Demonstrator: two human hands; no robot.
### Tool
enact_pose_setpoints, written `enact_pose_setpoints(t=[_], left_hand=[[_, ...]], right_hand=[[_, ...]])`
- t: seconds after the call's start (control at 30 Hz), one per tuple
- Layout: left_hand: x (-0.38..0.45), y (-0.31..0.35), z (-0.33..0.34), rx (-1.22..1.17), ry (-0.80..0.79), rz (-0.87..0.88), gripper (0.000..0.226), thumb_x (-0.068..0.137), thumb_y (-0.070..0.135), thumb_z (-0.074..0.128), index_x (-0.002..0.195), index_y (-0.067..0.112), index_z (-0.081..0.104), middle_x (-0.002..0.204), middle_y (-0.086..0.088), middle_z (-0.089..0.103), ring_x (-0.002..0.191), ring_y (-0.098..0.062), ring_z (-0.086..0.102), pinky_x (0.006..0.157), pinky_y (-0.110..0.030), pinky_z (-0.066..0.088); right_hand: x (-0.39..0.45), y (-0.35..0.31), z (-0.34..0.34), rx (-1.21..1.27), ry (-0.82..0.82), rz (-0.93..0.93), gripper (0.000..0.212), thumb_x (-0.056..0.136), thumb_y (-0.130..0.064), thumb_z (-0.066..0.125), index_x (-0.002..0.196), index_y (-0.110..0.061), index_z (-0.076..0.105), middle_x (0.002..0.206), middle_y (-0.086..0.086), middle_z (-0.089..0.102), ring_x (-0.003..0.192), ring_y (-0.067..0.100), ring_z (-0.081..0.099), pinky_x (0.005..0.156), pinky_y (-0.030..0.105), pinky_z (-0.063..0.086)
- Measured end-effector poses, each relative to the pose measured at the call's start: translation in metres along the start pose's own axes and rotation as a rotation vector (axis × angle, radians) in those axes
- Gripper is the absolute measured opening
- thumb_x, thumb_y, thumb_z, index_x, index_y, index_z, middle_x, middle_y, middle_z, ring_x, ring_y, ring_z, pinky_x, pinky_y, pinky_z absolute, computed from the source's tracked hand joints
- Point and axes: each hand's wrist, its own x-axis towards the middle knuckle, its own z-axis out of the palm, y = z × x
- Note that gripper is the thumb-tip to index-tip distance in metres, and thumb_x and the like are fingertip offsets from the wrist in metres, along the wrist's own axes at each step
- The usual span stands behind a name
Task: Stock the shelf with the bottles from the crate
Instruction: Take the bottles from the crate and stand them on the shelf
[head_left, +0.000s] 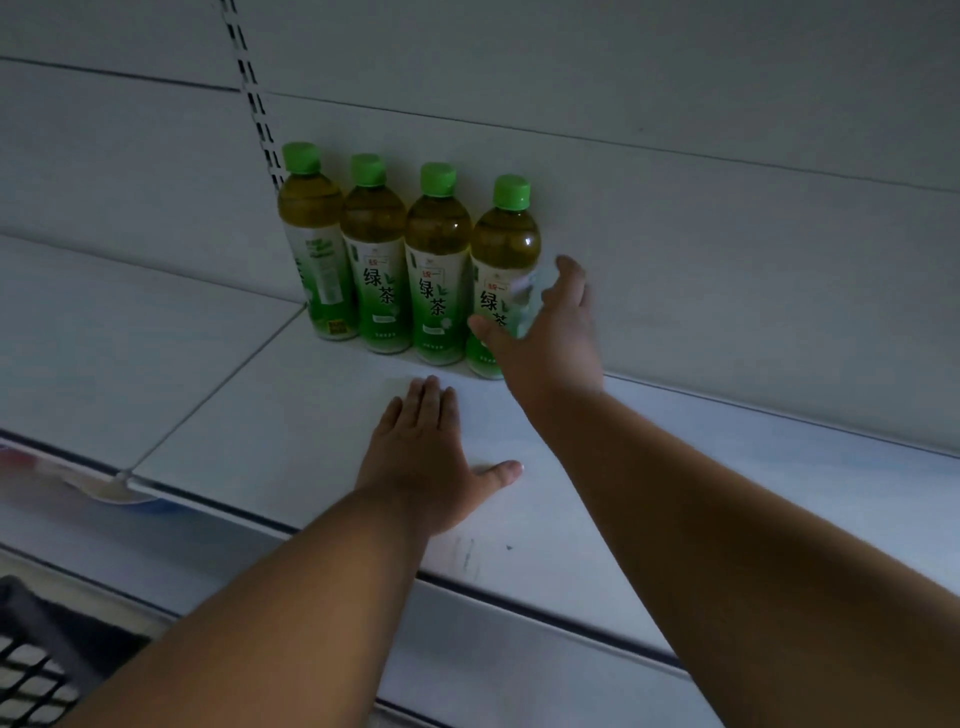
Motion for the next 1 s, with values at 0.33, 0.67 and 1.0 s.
enact_pose_setpoints(t=[0.33,0.67,1.0], left_hand=[[-0.076,-0.035,-0.041,-0.159,0.202,-0.03,0.078,0.091,0.058,0.054,0.155,0.019,0.031,0.155,-0.005,0.04,0.138,-0.025,0.042,0.112,-0.041,0.033],[-0.316,-0.157,-0.09,0.155,0.229,-0.581,0.071,0.085,0.065,0.059,0.14,0.02,0.051,0.132,-0.005,0.058,0.12,-0.028,0.053,0.099,-0.04,0.044],[-0.439,-0.228,0.013,0.039,0.182,-0.944,0.071,0.085,0.069,0.047,0.137,0.02,0.055,0.129,-0.003,0.061,0.117,-0.024,0.055,0.097,-0.044,0.048]], right_hand=[[-0.107,-0.022,-0.022,-0.264,-0.286,-0.356,0.063,0.086,-0.044,0.066,0.139,-0.023,0.04,0.139,0.002,0.044,0.127,0.024,0.041,0.103,0.038,0.041],[-0.231,-0.131,0.073,-0.152,-0.714,-0.668,0.058,0.086,-0.045,0.063,0.135,-0.018,0.045,0.134,0.011,0.044,0.125,0.033,0.041,0.102,0.044,0.037],[-0.347,-0.15,0.214,-0.332,-1.064,-0.863,0.06,0.086,-0.047,0.063,0.135,-0.02,0.041,0.134,0.011,0.044,0.123,0.032,0.043,0.101,0.046,0.042]])
